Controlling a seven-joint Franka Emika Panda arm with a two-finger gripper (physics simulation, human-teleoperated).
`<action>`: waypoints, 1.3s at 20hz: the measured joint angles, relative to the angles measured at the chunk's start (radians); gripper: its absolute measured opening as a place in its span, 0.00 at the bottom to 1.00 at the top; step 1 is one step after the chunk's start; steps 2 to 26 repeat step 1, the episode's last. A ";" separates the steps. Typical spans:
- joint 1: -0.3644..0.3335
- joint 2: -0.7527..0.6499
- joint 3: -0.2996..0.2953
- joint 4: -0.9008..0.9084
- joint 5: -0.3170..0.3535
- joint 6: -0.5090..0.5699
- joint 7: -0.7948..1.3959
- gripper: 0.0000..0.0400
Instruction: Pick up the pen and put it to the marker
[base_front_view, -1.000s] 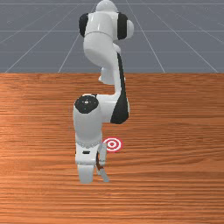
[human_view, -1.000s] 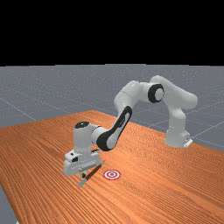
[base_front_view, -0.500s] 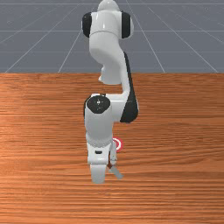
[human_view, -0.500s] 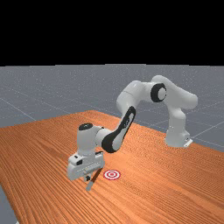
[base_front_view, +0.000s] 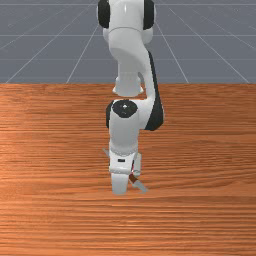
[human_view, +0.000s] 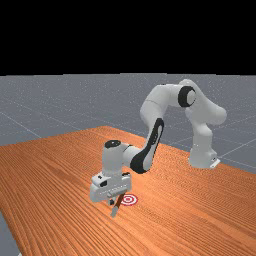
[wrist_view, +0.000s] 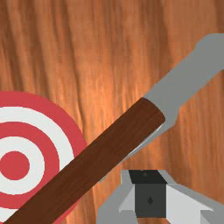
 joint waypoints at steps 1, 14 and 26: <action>0.025 0.001 -0.010 0.002 0.010 -0.004 0.063 0.00; 0.025 0.001 -0.010 0.002 0.010 -0.004 0.063 0.00; 0.025 0.001 -0.010 0.002 0.010 -0.004 0.063 0.00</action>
